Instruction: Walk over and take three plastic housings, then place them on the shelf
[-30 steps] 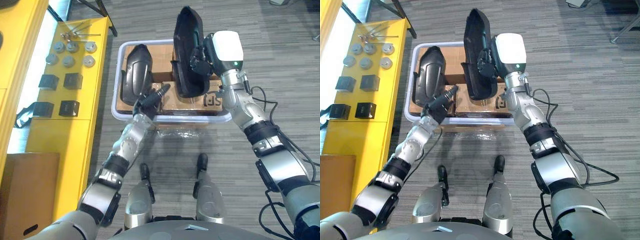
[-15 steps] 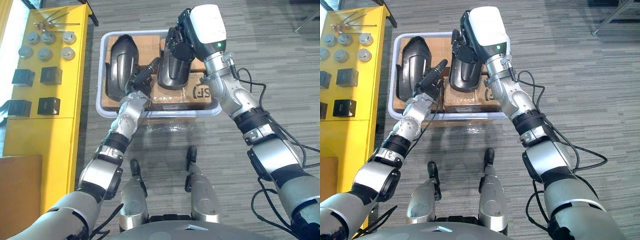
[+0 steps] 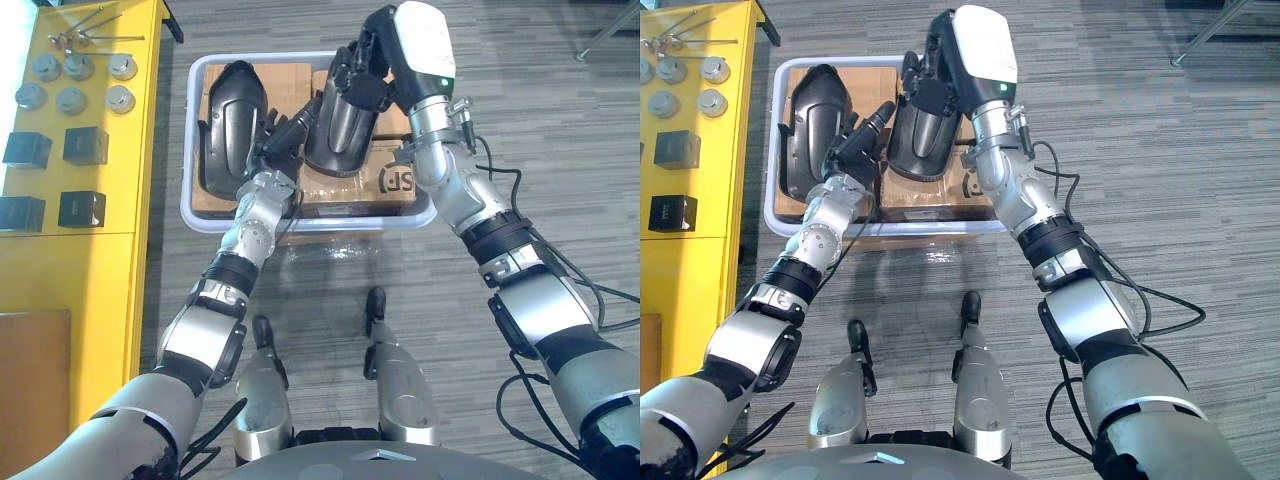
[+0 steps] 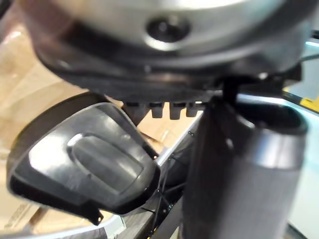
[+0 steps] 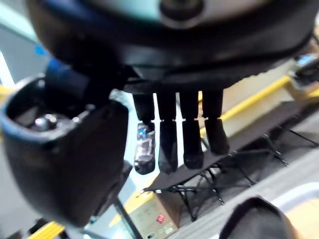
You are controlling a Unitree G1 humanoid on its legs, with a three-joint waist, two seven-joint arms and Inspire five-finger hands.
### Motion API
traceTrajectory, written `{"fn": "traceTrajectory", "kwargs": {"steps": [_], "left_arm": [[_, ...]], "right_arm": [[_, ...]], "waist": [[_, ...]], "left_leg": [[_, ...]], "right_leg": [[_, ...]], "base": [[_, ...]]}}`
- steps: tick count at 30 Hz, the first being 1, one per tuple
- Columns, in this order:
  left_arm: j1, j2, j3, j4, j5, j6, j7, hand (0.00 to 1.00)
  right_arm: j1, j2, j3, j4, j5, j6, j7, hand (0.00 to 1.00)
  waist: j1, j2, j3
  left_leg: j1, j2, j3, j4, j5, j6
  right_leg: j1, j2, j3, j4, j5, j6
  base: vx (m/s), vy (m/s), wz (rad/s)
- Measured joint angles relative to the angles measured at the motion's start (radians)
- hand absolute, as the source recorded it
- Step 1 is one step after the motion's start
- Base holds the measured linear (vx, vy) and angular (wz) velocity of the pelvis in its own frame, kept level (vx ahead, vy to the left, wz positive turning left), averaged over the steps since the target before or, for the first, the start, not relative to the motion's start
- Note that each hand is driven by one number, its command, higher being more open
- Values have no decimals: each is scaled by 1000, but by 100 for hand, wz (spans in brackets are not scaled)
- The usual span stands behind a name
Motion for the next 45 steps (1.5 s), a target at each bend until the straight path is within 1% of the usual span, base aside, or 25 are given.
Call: {"fn": "traceTrajectory", "kwargs": {"steps": [1,3,6,9,11,13,15,16,18,19,20,22,23,25,28,30,31,34,35,36,37,39,40,43,45], "left_arm": [[1,-1,0,-10,42,-9,18,100],[3,-2,1,-61,207,-34,86,100],[5,-4,1,-121,353,-60,151,100],[22,-10,2,-199,475,-79,213,100],[78,-20,0,-285,546,-98,247,100],[151,-29,-8,-389,602,-99,270,100],[199,-32,-16,-475,613,-99,280,100],[233,-36,-25,-524,645,-99,283,100],[269,-37,-48,-583,651,-99,287,100],[298,-40,-57,-616,682,-99,289,100],[309,-40,-61,-631,682,-99,288,100],[349,-40,-81,-680,682,-99,274,100],[356,-40,-88,-692,682,-99,269,100],[368,-43,-104,-711,681,-99,241,100],[420,-43,-141,-741,681,-99,194,100],[442,-43,-153,-755,681,-99,178,100],[450,-44,-166,-756,681,-99,168,100],[482,-44,-179,-766,678,-99,150,100],[507,-43,-186,-772,677,-100,138,100],[547,-41,-194,-793,668,-100,130,100],[561,-41,-198,-801,667,-100,125,100],[618,-42,-238,-810,659,-100,94,100],[650,-43,-256,-810,639,-99,78,100],[706,-50,-280,-810,612,-98,66,100],[743,-68,-297,-810,597,-97,57,100]], "right_arm": [[3,11,-28,7,35,15,3,100],[10,33,-105,63,153,63,16,100],[25,44,-141,126,237,109,17,100],[58,49,-149,154,279,140,17,100],[61,51,-157,167,300,156,14,100],[61,51,-181,185,312,168,10,100],[62,49,-205,193,312,171,8,100],[67,45,-220,202,312,177,7,100],[72,37,-232,221,311,188,6,100],[74,37,-234,241,311,195,6,100],[75,37,-235,244,311,200,6,100],[77,32,-239,269,311,209,0,100],[78,27,-241,269,311,210,-3,100],[78,5,-250,272,311,210,-10,100],[77,-29,-270,306,310,211,-20,100],[75,-50,-276,318,310,211,-31,100],[62,-74,-277,352,310,213,-36,100],[45,-103,-277,393,310,227,-51,100],[39,-121,-277,400,310,229,-64,100],[18,-134,-277,417,310,229,-76,100],[9,-140,-277,424,310,229,-80,100],[-14,-199,-278,434,310,230,-102,100],[-38,-222,-277,456,310,230,-102,100],[-80,-257,-273,472,310,228,-102,100],[-109,-291,-249,484,309,225,-104,100]], "waist": [[0,0,0],[1,1,1],[1,4,3],[1,13,7],[2,30,15],[8,48,19],[11,55,22],[22,58,22],[33,66,22],[47,72,20],[52,75,20],[57,93,21],[58,98,20],[69,109,21],[88,120,20],[90,129,21],[99,139,20],[111,151,20],[116,162,19],[115,169,18],[116,170,18],[131,188,20],[139,196,21],[145,211,20],[155,225,19]], "left_leg": [[0,0,0,0,0,0],[-1,0,0,0,0,0],[-3,0,-1,2,0,0],[-18,1,-12,25,-8,2],[-20,1,-16,40,-19,3],[-27,1,-28,57,-27,4],[-41,1,-41,68,-30,5],[-44,1,-47,69,-30,6],[-55,1,-61,79,-32,8],[-57,1,-66,85,-34,8],[-57,0,-67,85,-34,8],[-64,-5,-89,91,-34,10],[-72,-6,-96,96,-34,10],[-86,-12,-109,104,-35,13],[-93,-20,-117,117,-39,19],[-110,-24,-133,129,-40,19],[-121,-25,-143,137,-40,19],[-123,-27,-147,137,-40,20],[-127,-31,-154,137,-39,23],[-137,-35,-158,138,-38,26],[-142,-36,-160,139,-37,26],[-156,-39,-173,138,-34,30],[-157,-39,-175,137,-33,30],[-160,-45,-181,137,-31,32],[-164,-53,-183,136,-29,35]], "right_leg": [[0,0,0,0,0,0],[0,0,0,0,0,0],[0,0,-1,0,0,0],[0,-2,-7,0,0,0],[7,-4,-9,0,0,0],[14,-4,-17,0,0,0],[14,-5,-27,0,0,0],[14,-6,-31,0,0,0],[17,-7,-43,0,-1,0],[20,-7,-46,0,-1,0],[21,-8,-47,0,-1,0],[31,-13,-68,0,-2,1],[31,-14,-73,0,-2,1],[28,-18,-81,0,-2,1],[30,-27,-87,4,-2,2],[29,-31,-100,6,-2,3],[26,-33,-109,9,-2,3],[24,-35,-111,15,-3,3],[24,-39,-118,17,-4,4],[17,-43,-122,18,-4,5],[13,-44,-123,19,-4,5],[5,-45,-134,20,-3,5],[5,-45,-136,22,-3,5],[4,-51,-142,25,-4,5],[0,-60,-146,33,-6,8]], "base": [[0,0,0],[0,0,0],[0,0,0],[-9,19,5],[-19,37,5],[-18,32,11],[-28,21,15],[-37,21,15],[-40,23,15],[-27,21,9],[-19,22,11],[-19,21,22],[-30,25,25],[-29,28,16],[-11,40,8],[-20,32,19],[-26,24,21],[-29,18,8],[-24,22,11],[-26,23,12],[-24,24,12],[-16,18,13],[-5,12,9],[7,19,7],[0,34,7]]}}
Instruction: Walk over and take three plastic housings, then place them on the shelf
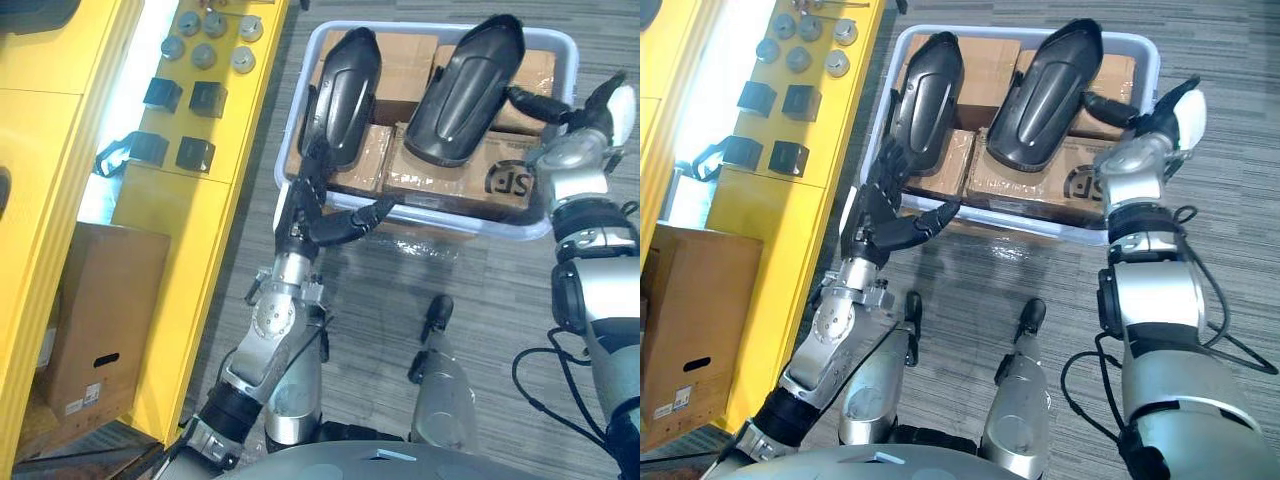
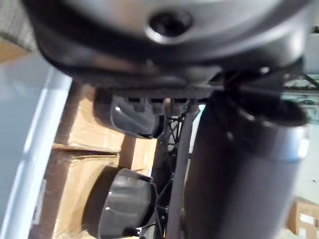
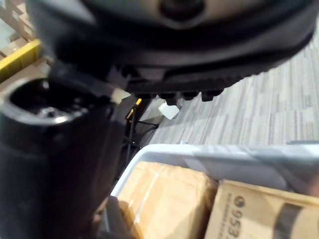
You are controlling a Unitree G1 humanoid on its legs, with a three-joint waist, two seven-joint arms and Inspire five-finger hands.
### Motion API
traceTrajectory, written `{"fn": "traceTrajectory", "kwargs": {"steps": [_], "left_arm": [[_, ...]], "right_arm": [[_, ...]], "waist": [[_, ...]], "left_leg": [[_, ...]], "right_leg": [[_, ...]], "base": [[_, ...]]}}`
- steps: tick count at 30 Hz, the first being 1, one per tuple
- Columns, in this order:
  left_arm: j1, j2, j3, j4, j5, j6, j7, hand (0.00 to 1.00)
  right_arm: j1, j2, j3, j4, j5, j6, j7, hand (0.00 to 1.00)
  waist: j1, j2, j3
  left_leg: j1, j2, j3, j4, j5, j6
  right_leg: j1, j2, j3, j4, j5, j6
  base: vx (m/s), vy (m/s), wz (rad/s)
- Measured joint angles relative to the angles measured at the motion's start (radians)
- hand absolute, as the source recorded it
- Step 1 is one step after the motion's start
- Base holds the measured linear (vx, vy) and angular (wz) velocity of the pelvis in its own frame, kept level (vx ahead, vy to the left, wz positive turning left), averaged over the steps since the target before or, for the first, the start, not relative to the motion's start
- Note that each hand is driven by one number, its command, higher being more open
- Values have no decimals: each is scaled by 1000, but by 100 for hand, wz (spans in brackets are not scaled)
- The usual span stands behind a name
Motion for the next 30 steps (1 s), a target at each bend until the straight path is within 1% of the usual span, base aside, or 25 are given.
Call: {"fn": "traceTrajectory", "kwargs": {"steps": [2,5,10,12,14,15,16,17,19,21,23,24,26,30], "left_arm": [[17,-3,-16,0,-4,0,-1,100],[50,-4,-28,4,-19,0,-14,100],[117,-13,-42,16,-78,0,-25,100],[118,-13,-58,17,-87,0,-26,100],[119,-14,-59,19,-93,0,-28,100],[119,-15,-61,27,-113,0,-29,100],[119,-18,-63,35,-119,0,-29,100],[119,-34,-65,60,-125,0,-28,100],[119,-45,-67,71,-125,0,-27,100],[122,-55,-79,82,-125,0,-27,100],[117,-61,-83,96,-126,0,-27,100],[119,-65,-84,98,-128,0,-26,100],[118,-67,-89,109,-131,0,-25,100],[118,-67,-98,128,-131,0,-25,100]], "right_arm": [[-9,-13,3,18,0,-2,-2,100],[-18,-20,4,31,0,-2,-14,100],[-45,-33,46,58,0,-7,-11,100],[-45,-58,59,69,-1,-6,7,100],[-47,-63,71,71,-4,-6,27,100],[-47,-63,82,77,-5,-6,43,0],[-47,-63,83,87,-9,-6,52,0],[-47,-63,83,113,-32,1,65,0],[-47,-64,84,126,-40,7,77,0],[-48,-75,112,128,-61,28,84,0],[-51,-106,128,129,-115,45,71,0],[-65,-140,132,129,-120,58,81,0],[-73,-173,152,130,-136,81,105,0],[-73,-187,177,148,-199,123,131,0]], "waist": [[10,1,-1],[16,2,-1],[26,4,-2],[37,5,-3],[41,6,-4],[46,8,-5],[50,10,-7],[62,21,-14],[65,32,-22],[78,43,-30],[92,43,-30],[97,44,-31],[105,44,-31],[116,49,-34]], "left_leg": [[-4,-1,-5,0,2,2],[-11,-3,-14,-1,6,4],[-12,-15,-19,-1,8,8],[-17,-19,-21,-1,9,9],[-27,-21,-28,-1,11,10],[-30,-21,-28,-1,13,9],[-32,-21,-28,-1,13,9],[-34,-23,-31,-1,13,9],[-46,-27,-36,0,13,9],[-70,-32,-42,2,16,12],[-82,-32,-45,6,17,12],[-95,-32,-52,15,17,12],[-102,-33,-57,20,16,11],[-117,-34,-72,20,16,11]], "right_leg": [[-1,-2,-5,4,-2,0],[-4,-3,-13,5,-2,0],[-8,-17,-17,21,-11,5],[-10,-22,-22,22,-11,6],[-17,-23,-29,23,-12,5],[-22,-24,-29,26,-12,4],[-24,-25,-29,27,-13,4],[-27,-28,-31,33,-19,5],[-36,-32,-37,42,-24,5],[-64,-39,-38,53,-25,6],[-73,-39,-40,55,-25,6],[-76,-39,-48,55,-25,6],[-77,-39,-55,55,-27,6],[-84,-40,-74,58,-36,1]], "base": [[-7,30,9],[-4,11,7],[0,21,4],[-9,36,9],[-6,21,9],[0,0,0],[0,0,0],[18,20,4],[18,22,9],[20,31,6],[9,5,4],[16,9,9],[20,14,9],[15,6,8]]}}
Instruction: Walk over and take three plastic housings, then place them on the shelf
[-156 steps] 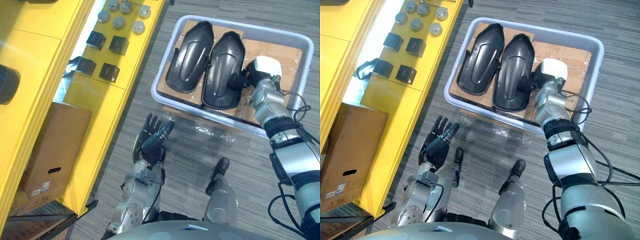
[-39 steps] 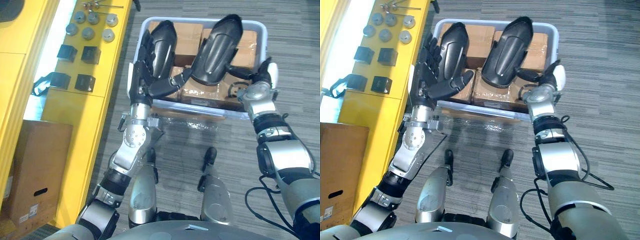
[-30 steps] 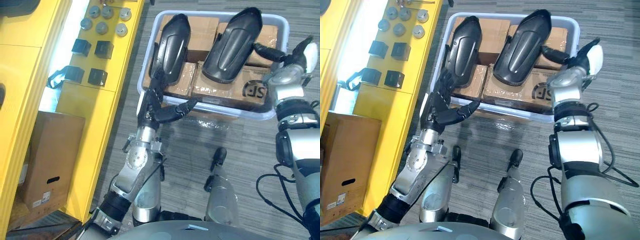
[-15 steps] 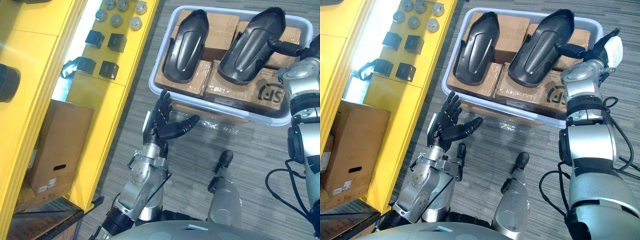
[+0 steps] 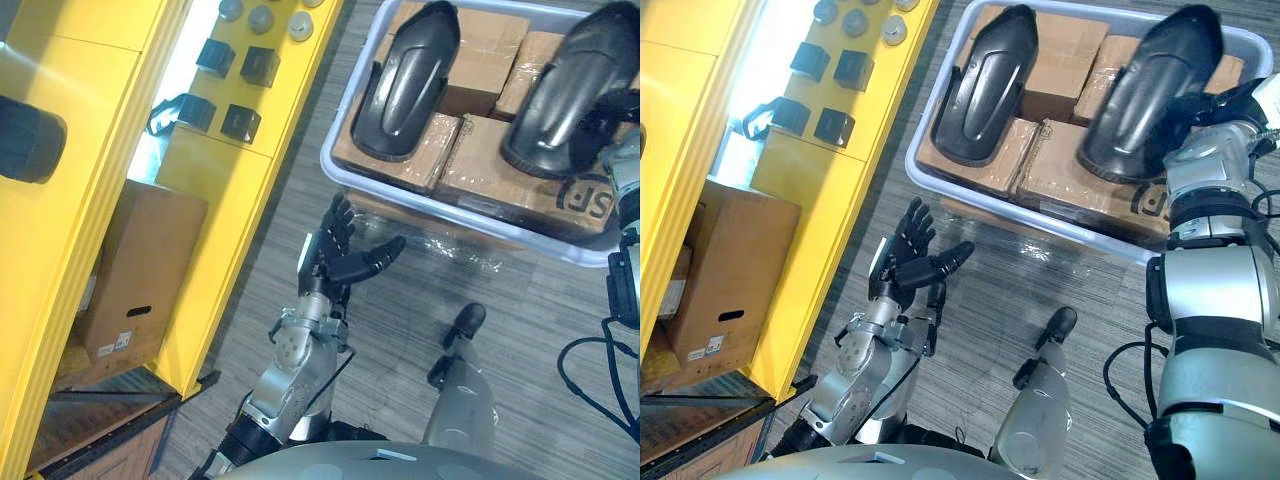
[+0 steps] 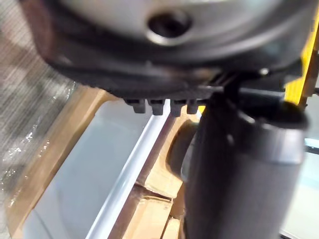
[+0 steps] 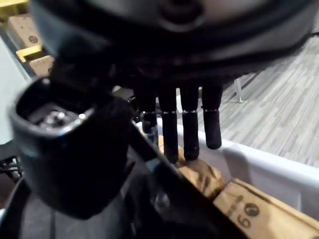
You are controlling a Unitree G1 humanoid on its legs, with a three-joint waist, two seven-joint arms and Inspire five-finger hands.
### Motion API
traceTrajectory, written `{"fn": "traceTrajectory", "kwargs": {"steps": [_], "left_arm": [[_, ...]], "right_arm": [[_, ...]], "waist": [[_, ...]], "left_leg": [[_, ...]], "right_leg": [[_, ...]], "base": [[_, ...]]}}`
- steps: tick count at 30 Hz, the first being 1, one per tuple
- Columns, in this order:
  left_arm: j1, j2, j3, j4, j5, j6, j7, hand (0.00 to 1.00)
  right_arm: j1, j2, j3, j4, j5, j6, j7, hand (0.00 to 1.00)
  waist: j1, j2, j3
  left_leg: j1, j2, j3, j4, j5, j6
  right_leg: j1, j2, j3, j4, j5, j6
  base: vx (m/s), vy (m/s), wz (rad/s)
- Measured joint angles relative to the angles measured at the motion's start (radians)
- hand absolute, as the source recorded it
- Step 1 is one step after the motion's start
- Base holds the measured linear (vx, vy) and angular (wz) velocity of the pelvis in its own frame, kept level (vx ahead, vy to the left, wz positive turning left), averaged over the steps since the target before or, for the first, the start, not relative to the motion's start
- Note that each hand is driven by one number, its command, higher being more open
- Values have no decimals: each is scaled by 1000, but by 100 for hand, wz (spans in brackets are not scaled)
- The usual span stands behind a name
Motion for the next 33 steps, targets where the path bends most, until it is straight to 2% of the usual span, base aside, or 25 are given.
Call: {"fn": "traceTrajectory", "kwargs": {"steps": [6,11,15,20,23,28,33], "left_arm": [[6,0,-5,0,-6,-1,4,100],[12,0,5,0,-81,-6,-10,100],[46,0,30,-7,-133,-27,-55,100],[89,10,53,-52,-147,-47,-88,100],[88,27,69,-92,-147,-66,-116,100],[80,56,107,-178,-152,-84,-135,100],[34,73,130,-209,-214,-78,-127,100]], "right_arm": [[16,0,36,32,-38,6,31,0],[17,-23,100,33,-38,-75,26,0],[16,-30,149,22,-116,-146,-8,0],[11,-33,181,-26,-118,-185,-46,0],[10,-33,181,-67,-118,-193,-75,0],[-8,-33,175,-212,-193,-242,-152,0],[-28,-22,176,-320,-236,-281,-166,0]], "waist": [[9,6,-4],[13,6,-5],[5,6,-4],[-1,2,-1],[-9,-16,11],[-57,-58,40],[-82,-78,54]], "left_leg": [[-12,-2,-10,1,0,0],[-12,-5,-14,3,0,0],[-8,0,-22,15,-6,-6],[12,11,-19,14,-8,-9],[34,24,-18,12,-11,-13],[86,40,-1,-5,-13,-17],[136,58,24,-26,-11,-23]], "right_leg": [[-15,-8,-16,31,-23,1],[-13,-12,-22,36,-27,2],[-10,-11,-29,63,-46,2],[7,-1,-29,67,-49,-2],[26,12,-29,66,-52,-6],[60,26,-15,60,-52,-7],[94,43,0,49,-51,-8]], "base": [[34,5,8],[27,4,1],[5,-7,3],[0,0,0],[-27,-27,-5],[-12,-22,-11],[17,-16,-11]]}}
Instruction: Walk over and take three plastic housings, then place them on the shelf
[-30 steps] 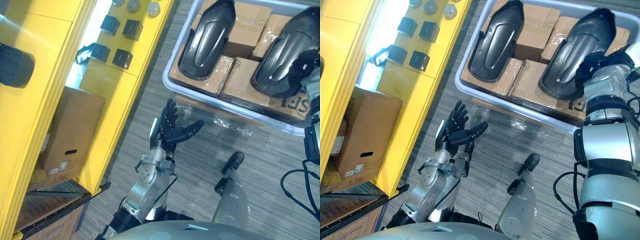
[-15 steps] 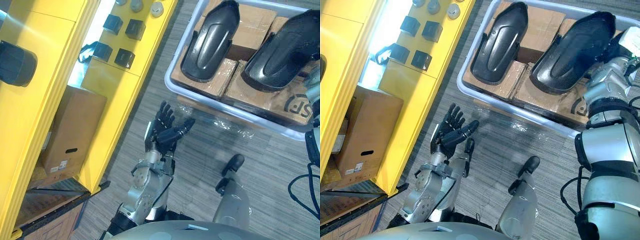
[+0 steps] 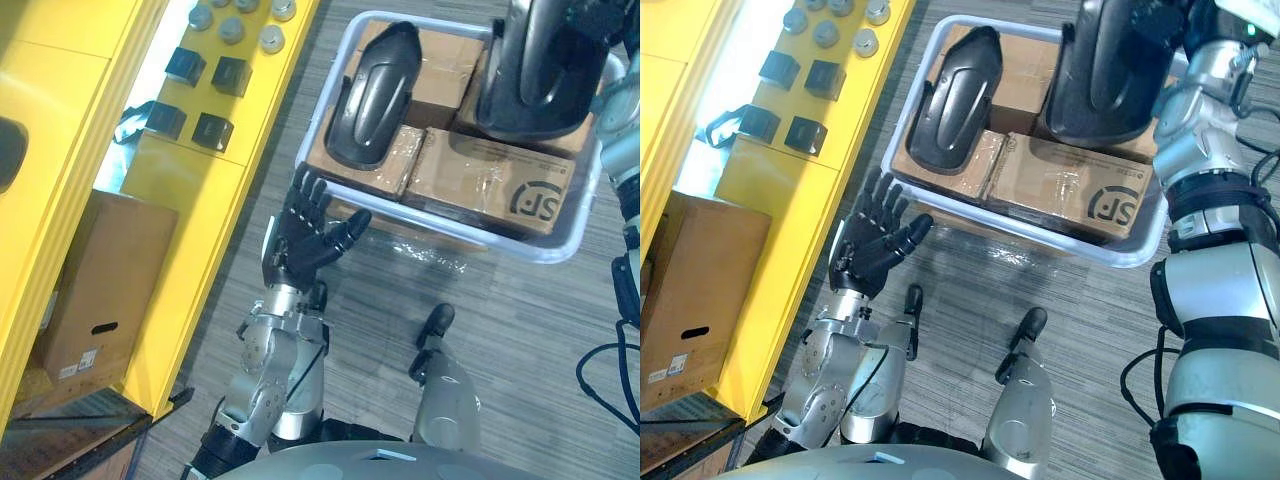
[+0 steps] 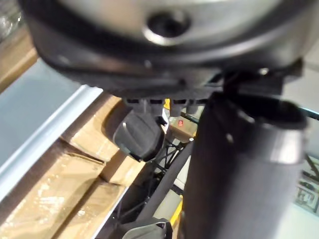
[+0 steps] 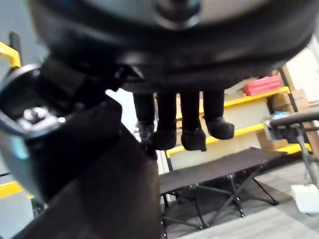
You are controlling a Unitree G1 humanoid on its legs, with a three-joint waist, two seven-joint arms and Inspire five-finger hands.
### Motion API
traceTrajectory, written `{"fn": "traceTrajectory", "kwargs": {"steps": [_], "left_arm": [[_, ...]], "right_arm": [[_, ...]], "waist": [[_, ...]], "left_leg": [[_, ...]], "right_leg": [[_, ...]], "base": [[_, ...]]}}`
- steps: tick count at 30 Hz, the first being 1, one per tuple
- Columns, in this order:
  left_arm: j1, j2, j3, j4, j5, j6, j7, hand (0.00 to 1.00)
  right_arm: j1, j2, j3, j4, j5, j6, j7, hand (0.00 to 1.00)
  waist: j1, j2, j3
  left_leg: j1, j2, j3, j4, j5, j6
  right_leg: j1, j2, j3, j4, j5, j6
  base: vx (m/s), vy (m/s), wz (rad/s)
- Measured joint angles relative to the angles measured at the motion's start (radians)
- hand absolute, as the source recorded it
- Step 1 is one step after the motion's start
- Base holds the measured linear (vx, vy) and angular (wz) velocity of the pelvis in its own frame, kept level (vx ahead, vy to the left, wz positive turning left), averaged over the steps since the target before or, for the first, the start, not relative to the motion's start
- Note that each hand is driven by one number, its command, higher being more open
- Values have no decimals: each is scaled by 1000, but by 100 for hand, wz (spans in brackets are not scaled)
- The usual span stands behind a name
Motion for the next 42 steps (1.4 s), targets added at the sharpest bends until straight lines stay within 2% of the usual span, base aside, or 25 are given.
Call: {"fn": "traceTrajectory", "kwargs": {"steps": [4,8,10,13,15,16,18,21,24,27,30,36,42], "left_arm": [[-45,1,-3,-3,-70,54,-10,100],[-77,4,-19,13,-192,148,-38,100],[-121,3,-33,66,-248,180,-67,100],[-248,3,-51,211,-325,231,-81,100],[-357,7,-47,341,-336,257,-85,100],[-437,20,-43,428,-377,280,-88,100],[-506,30,-28,510,-411,298,-89,100],[-618,29,10,650,-476,301,-103,100],[-673,28,54,694,-560,293,-116,100],[-711,30,72,744,-628,247,-119,100],[-746,30,109,771,-755,190,-130,100],[-779,25,175,776,-916,116,-255,100],[-784,25,190,776,-913,121,-330,100]], "right_arm": [[-5,28,0,-11,-40,-14,0,0],[-7,81,2,-11,-79,-22,6,0],[-16,101,8,-11,-80,-28,20,0],[-32,137,23,-21,-116,-44,37,0],[-36,163,28,-39,-120,-62,42,0],[-37,175,35,-61,-150,-79,43,0],[-38,195,38,-88,-157,-99,45,0],[-56,213,62,-107,-195,-141,47,0],[-63,236,70,-118,-196,-165,51,0],[-63,239,92,-124,-230,-179,51,0],[-63,248,122,-130,-268,-193,57,0],[-63,280,151,-130,-275,-226,65,0],[-61,295,162,-131,-280,-255,65,0]], "waist": [[-4,-7,5],[-17,-16,7],[-19,-17,8],[-30,-22,7],[-38,-43,8],[-43,-64,7],[-58,-84,7],[-88,-92,8],[-108,-95,8],[-119,-107,7],[-141,-137,7],[-144,-143,7],[-144,-146,7]], "left_leg": [[30,8,15,-16,3,-5],[44,15,23,-22,5,-8],[52,16,28,-33,9,-9],[58,18,42,-34,9,-9],[59,23,58,-36,9,-9],[59,28,72,-43,12,-11],[59,32,85,-51,17,-13],[63,32,104,-54,18,-14],[82,33,134,-67,20,-14],[95,34,155,-69,20,-14],[96,36,168,-68,19,-15],[96,52,178,-65,14,-21],[96,53,181,-65,14,-22]], "right_leg": [[14,7,10,0,0,0],[21,13,14,-1,0,0],[21,15,19,-1,1,-2],[18,16,31,-4,5,-6],[7,22,46,-6,11,-10],[-1,29,59,-19,22,-14],[-11,34,70,-24,28,-15],[-22,34,90,-24,32,-14],[-27,35,112,-23,33,-15],[-28,37,130,-23,34,-14],[-35,41,144,-26,39,-15],[-35,59,150,-44,52,-19],[-34,59,152,-49,53,-20]], "base": [[12,-11,-9],[-12,-3,-4],[-28,-3,-7],[-32,5,-13],[-19,-1,-24],[-6,-10,-27],[9,-9,-22],[19,11,-18],[26,18,-22],[19,17,-16],[-6,14,-11],[-21,4,-7],[0,0,0]]}}
